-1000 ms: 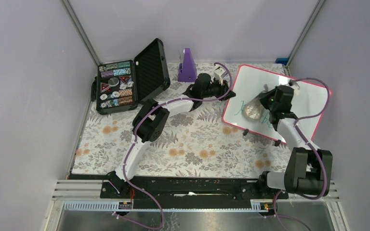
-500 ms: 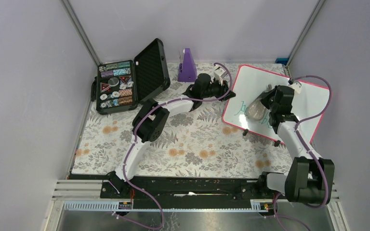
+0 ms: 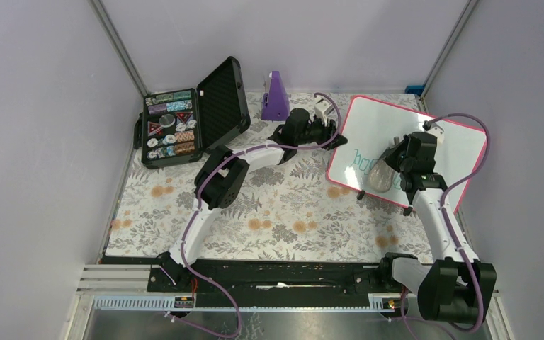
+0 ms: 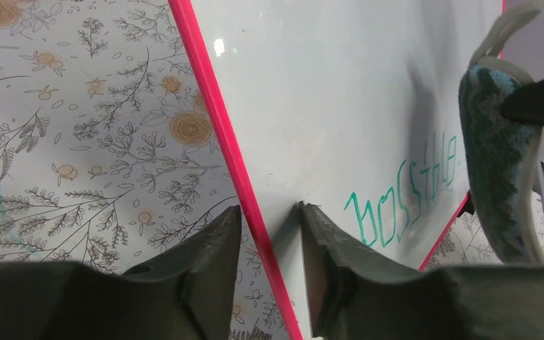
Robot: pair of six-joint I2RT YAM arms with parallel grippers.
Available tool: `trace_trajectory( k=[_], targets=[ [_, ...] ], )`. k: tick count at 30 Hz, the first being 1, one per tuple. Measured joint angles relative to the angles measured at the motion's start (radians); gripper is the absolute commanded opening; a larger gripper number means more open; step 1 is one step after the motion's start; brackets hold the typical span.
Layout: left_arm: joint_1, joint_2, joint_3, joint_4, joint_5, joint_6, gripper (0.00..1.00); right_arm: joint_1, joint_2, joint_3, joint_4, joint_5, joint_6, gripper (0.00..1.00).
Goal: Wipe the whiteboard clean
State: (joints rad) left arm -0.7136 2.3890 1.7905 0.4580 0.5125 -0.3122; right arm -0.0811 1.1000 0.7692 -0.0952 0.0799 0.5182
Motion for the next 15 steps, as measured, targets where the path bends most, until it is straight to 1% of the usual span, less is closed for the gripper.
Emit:
trace_trajectory(
  k=[2,3,5,7,9,11,15],
  targets=[
    [0.000,0.000,-0.001,0.000,0.001,0.007,0.63,0.000,-0.024,-0.004,-0.032,-0.034,0.002,0.00],
    [0.000,0.000,-0.002,-0.002,0.003,0.008,0.69,0.000,-0.031,-0.006,-0.049,-0.049,0.001,0.00],
    [0.001,0.000,-0.006,-0.007,0.010,0.015,0.77,0.000,-0.031,-0.006,-0.084,-0.075,-0.001,0.00],
    [0.005,0.000,-0.010,-0.008,0.031,0.008,0.83,0.002,-0.019,-0.002,-0.130,-0.100,-0.008,0.00],
    [0.010,0.000,-0.012,-0.001,0.066,-0.017,0.87,0.006,-0.003,0.008,-0.180,-0.112,-0.019,0.00],
    [0.018,0.000,-0.014,0.022,0.099,-0.049,0.89,0.010,0.001,0.019,-0.225,-0.124,-0.034,0.00],
    [0.043,0.000,-0.018,0.082,0.158,-0.120,0.89,0.012,0.000,0.048,-0.277,-0.128,-0.058,0.00]
  ],
)
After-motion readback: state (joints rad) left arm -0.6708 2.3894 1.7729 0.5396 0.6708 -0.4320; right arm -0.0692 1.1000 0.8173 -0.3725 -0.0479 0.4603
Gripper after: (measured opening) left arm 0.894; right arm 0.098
